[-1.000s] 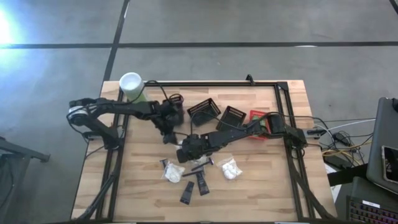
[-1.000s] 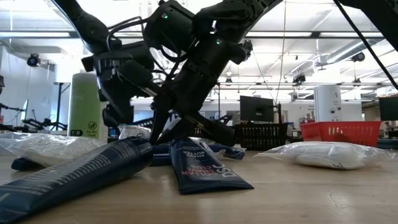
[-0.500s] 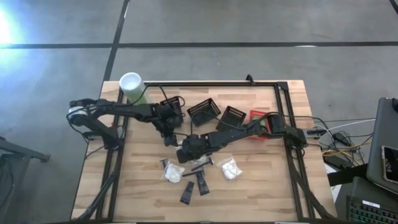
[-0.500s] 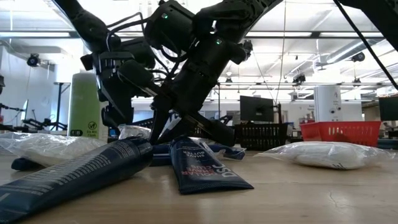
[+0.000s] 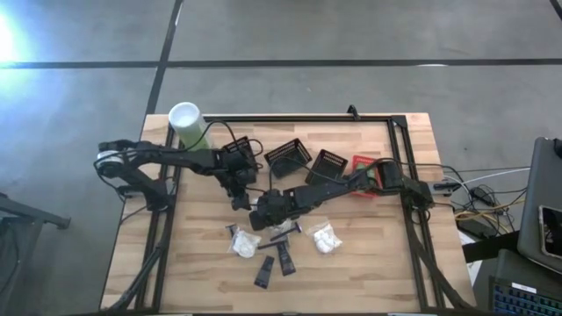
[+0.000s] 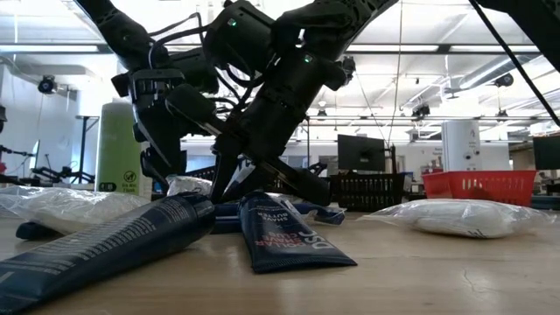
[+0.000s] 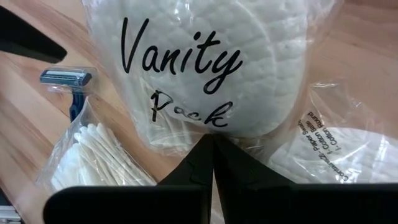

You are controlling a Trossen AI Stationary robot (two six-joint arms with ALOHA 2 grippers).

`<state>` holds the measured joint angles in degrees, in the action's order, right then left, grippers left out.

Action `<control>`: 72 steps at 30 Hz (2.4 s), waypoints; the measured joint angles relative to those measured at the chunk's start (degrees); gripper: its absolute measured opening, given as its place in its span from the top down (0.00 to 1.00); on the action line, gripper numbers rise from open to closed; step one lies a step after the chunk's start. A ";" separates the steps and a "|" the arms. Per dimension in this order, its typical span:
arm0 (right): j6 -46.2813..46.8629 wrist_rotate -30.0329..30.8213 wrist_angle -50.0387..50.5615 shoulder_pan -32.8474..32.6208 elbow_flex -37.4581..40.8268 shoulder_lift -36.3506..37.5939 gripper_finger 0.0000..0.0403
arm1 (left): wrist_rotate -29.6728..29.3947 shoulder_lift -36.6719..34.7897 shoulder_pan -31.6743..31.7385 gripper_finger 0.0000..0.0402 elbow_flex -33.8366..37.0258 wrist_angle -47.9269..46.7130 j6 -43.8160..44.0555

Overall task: Pick & Place Travel size toiletries
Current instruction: Put the cotton pack into the left black bin

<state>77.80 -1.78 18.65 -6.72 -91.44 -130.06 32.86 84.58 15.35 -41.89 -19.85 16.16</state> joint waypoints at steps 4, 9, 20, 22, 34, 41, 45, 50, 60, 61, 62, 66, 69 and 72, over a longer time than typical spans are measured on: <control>0.04 0.00 -1.10 -0.02 0.02 -0.09 0.98 | 0.00 0.00 -0.23 0.52 0.02 1.04 -0.13; 0.16 0.00 -1.42 -0.02 0.02 -0.09 0.98 | -0.01 0.02 -1.29 0.61 0.02 1.83 -2.45; -0.42 0.02 -1.66 -0.13 0.02 0.04 0.98 | 0.00 -0.15 -2.10 0.89 0.02 1.83 -4.37; -0.66 0.04 -1.62 -0.23 0.06 0.35 0.98 | 0.01 -0.39 -2.12 0.94 0.02 1.83 -4.45; -3.27 3.54 3.48 -1.99 0.09 6.70 0.96 | -2.42 -6.06 -2.12 0.99 -2.18 -6.78 -7.06; -3.48 11.05 10.34 -2.56 0.07 12.10 0.89 | -8.65 -13.93 -2.13 0.99 -4.23 -12.02 -3.70; -1.52 18.26 15.16 -2.95 0.04 16.25 0.84 | -18.96 -19.50 -1.86 0.99 -6.00 -16.27 0.45; 0.51 24.07 20.41 -2.89 0.00 20.36 0.79 | -36.58 -25.07 -1.08 0.99 -7.88 -22.82 6.96; 1.16 25.61 20.63 -3.06 0.13 19.91 0.72 | -53.09 -26.11 1.65 0.99 -7.63 -21.49 -9.63; 1.44 25.24 20.18 -3.19 0.14 19.37 0.71 | -53.11 -24.90 2.40 0.99 -7.63 -21.49 -12.61; 1.54 24.53 19.63 -3.35 0.15 18.92 0.71 | -52.96 -23.79 3.13 0.99 -7.58 -21.49 -15.42; 1.84 22.73 17.04 -4.65 0.04 17.59 0.69 | -50.67 -19.47 6.68 0.99 -7.56 -19.88 -23.24; 4.04 22.73 16.05 -5.94 0.01 16.88 0.68 | -50.05 -16.14 8.72 0.99 -7.56 -17.56 -28.25; 6.22 22.73 16.11 -7.12 0.00 16.61 0.68 | -49.81 -13.35 10.95 0.99 -7.56 -14.97 -31.50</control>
<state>84.02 20.95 34.76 -13.84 -91.44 -113.45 -16.94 71.23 26.30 -49.44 -34.82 -15.34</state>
